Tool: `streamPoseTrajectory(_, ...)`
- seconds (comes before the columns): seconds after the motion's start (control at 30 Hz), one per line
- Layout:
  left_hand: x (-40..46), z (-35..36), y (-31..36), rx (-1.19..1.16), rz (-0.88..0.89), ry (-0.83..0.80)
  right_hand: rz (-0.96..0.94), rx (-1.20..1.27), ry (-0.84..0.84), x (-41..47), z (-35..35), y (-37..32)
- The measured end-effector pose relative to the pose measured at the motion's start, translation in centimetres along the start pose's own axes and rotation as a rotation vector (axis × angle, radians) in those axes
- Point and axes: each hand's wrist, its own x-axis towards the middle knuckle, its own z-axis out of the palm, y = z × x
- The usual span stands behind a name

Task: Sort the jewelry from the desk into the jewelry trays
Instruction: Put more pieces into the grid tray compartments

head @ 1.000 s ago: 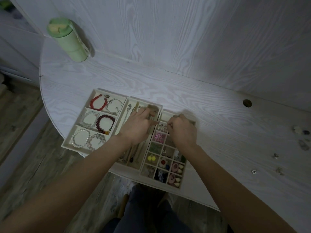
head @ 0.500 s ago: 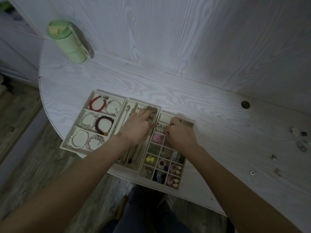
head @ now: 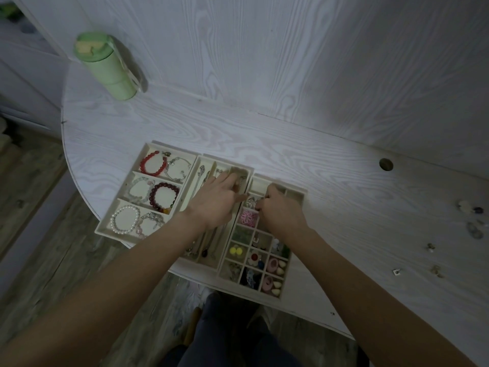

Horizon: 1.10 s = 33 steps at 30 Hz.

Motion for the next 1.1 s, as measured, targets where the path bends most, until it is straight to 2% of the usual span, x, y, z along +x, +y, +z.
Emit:
streamPoseTrajectory(0.47,0.0,0.1,0.3,0.032,-0.013,-0.023,0.013,0.041,0.046,-0.1,0.2,0.2)
streamPoseTrajectory(0.63,0.4,-0.9,0.7,0.016,-0.065,-0.032,0.069,0.255,0.090,-1.2,-1.0,0.6)
streamPoseTrajectory(0.77,1.3,-2.1,2.5,-0.025,-0.100,0.013,0.197,0.419,0.158,-2.0,-1.1,2.3)
streamPoseTrajectory(0.93,4.5,-3.5,7.5,-0.166,0.003,0.221,0.367,0.566,0.266,-5.1,-0.8,7.1)
streamPoseTrajectory(1.1,8.6,-4.3,16.5,-0.215,0.093,0.231,0.547,0.590,0.317,-10.9,0.4,14.3)
